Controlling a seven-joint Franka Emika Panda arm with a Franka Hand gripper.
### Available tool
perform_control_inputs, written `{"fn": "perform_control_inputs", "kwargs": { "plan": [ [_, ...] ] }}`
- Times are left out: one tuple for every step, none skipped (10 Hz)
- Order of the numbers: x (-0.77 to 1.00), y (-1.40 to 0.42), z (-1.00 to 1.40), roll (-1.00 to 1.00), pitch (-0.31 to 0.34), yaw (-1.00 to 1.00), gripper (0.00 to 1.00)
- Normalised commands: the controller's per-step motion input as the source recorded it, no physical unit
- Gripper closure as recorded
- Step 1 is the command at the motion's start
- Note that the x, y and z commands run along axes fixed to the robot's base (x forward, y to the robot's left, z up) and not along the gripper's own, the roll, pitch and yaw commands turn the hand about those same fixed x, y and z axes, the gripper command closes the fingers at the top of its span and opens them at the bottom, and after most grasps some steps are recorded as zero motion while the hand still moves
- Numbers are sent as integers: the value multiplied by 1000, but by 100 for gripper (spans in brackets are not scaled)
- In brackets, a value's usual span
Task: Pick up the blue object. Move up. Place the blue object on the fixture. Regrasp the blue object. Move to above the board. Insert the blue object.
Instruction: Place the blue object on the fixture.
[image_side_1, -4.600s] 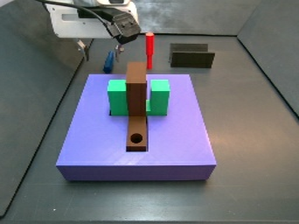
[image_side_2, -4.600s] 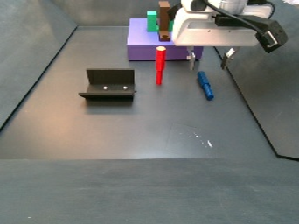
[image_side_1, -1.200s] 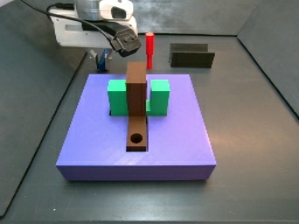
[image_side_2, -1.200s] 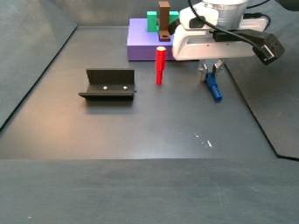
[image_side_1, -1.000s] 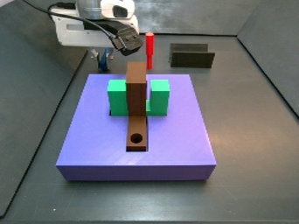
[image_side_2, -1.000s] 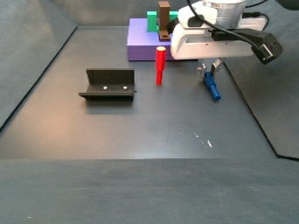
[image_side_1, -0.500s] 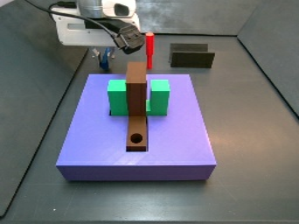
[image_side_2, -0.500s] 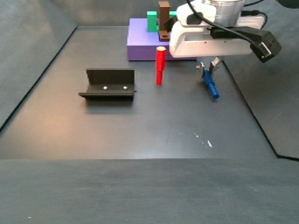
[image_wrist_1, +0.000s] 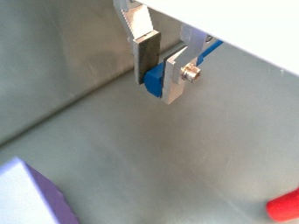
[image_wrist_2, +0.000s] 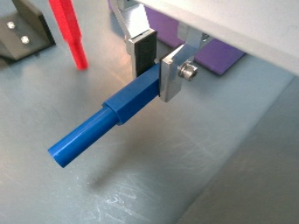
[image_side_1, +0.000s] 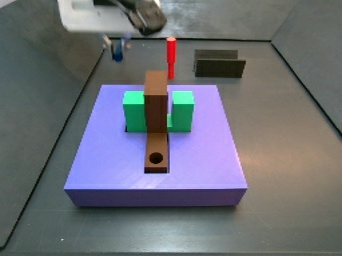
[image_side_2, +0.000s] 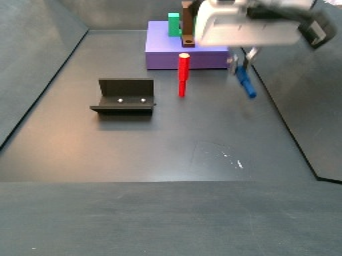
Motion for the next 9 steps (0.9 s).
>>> {"fn": "perform_control_inputs", "kwargs": {
  "plan": [
    [-89,0,0,0,0,0,100],
    [0,0,0,0,0,-26,100],
    [37,303,97,-654,0,-20,100],
    [171,386,363,-1000,0,-66,100],
    [197,317,417,-1000,0,-80,100],
    [277,294,426,-1000,0,-86,100],
    [440,246,437,-1000,34,-71,100],
    [511,217,443,-1000,66,-69,100],
    [531,203,420,-1000,86,-83,100]
  ]
}}
